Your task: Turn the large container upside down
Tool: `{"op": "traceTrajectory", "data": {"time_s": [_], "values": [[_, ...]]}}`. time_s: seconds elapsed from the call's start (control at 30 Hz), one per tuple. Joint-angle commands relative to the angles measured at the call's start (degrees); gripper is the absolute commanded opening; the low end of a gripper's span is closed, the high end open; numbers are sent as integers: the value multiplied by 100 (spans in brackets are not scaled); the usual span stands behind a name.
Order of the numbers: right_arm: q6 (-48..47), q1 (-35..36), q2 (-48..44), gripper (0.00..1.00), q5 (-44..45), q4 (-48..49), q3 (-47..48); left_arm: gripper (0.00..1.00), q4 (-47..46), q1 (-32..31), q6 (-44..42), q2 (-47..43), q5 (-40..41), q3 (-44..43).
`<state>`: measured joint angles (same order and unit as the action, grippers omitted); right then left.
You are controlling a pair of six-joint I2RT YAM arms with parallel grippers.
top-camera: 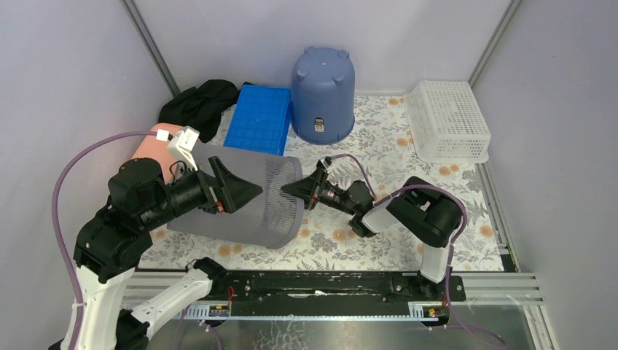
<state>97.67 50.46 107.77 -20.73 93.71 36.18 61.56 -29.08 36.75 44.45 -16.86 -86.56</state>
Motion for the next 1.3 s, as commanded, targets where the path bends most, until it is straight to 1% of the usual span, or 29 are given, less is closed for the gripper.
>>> {"op": "traceTrajectory", "data": {"time_s": [0.0,0.33,1.03,1.27], "values": [[-221,-124,-188,35,-209,420,-249,100,46,29,-100,63,110,-159],[-283,-353,-432,39,-295,415,-709,100,-15,25,-57,72,71,-144],[-356,-714,-833,41,-378,410,-1598,100,-232,25,113,-65,-85,-19],[-434,-868,-1046,41,-418,410,-2025,100,-227,25,139,-116,-88,-34]]}}
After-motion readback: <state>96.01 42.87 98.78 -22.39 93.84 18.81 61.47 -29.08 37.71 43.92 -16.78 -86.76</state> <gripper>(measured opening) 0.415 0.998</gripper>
